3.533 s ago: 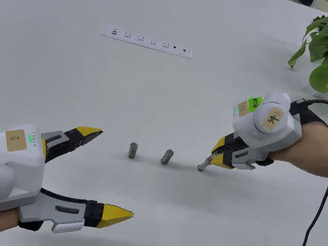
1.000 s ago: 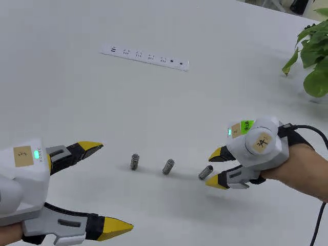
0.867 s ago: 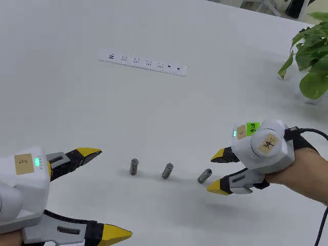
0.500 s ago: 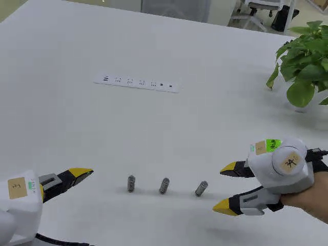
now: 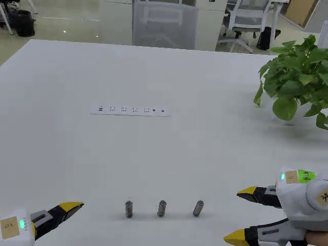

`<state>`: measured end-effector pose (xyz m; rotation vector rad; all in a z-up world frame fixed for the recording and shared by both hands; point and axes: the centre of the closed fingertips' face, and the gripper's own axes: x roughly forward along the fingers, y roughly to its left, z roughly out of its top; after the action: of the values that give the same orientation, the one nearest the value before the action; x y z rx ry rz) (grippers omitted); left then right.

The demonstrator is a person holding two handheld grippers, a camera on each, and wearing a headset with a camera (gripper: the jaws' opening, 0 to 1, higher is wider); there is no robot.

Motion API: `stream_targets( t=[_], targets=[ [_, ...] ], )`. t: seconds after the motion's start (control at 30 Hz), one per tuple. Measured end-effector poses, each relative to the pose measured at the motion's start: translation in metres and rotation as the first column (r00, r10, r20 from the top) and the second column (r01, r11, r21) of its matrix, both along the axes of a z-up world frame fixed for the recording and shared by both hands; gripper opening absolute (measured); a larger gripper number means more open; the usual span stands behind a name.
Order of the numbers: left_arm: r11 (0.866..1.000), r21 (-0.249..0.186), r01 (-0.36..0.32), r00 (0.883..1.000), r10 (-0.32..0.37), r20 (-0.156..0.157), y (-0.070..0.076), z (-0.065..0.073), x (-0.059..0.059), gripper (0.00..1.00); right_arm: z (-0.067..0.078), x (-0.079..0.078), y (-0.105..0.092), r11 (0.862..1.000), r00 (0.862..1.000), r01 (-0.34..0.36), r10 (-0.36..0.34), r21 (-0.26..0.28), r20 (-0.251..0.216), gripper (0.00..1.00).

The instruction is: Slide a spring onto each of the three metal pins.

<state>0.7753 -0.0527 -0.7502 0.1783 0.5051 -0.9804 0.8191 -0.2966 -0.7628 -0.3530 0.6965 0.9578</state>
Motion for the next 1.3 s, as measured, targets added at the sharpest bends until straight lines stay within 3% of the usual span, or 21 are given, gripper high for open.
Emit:
stream_targets(
  t=[0.13,0.43,0.9,1.3],
  targets=[
    [1.000,0.008,-0.007,1.000,0.007,-0.003,0.002,-0.001,-0.001,1.00,0.005,-0.003,-0.003,0.996,0.998,0.051,-0.052,0.078,0.016,0.71],
    [1.000,0.012,-0.028,1.000,0.028,-0.011,0.004,-0.003,-0.004,1.00,0.007,-0.012,-0.006,0.983,0.992,0.116,-0.120,0.139,0.024,0.76],
    [0.999,0.011,-0.050,0.999,0.050,-0.016,0.006,-0.003,-0.007,1.00,0.015,-0.013,-0.007,0.970,0.987,0.146,-0.155,0.194,0.034,0.80],
    [0.999,0.006,-0.052,0.999,0.052,-0.009,0.005,0.000,-0.009,1.00,0.017,-0.015,-0.010,0.968,0.986,0.151,-0.162,0.199,0.042,0.81]
  ],
)
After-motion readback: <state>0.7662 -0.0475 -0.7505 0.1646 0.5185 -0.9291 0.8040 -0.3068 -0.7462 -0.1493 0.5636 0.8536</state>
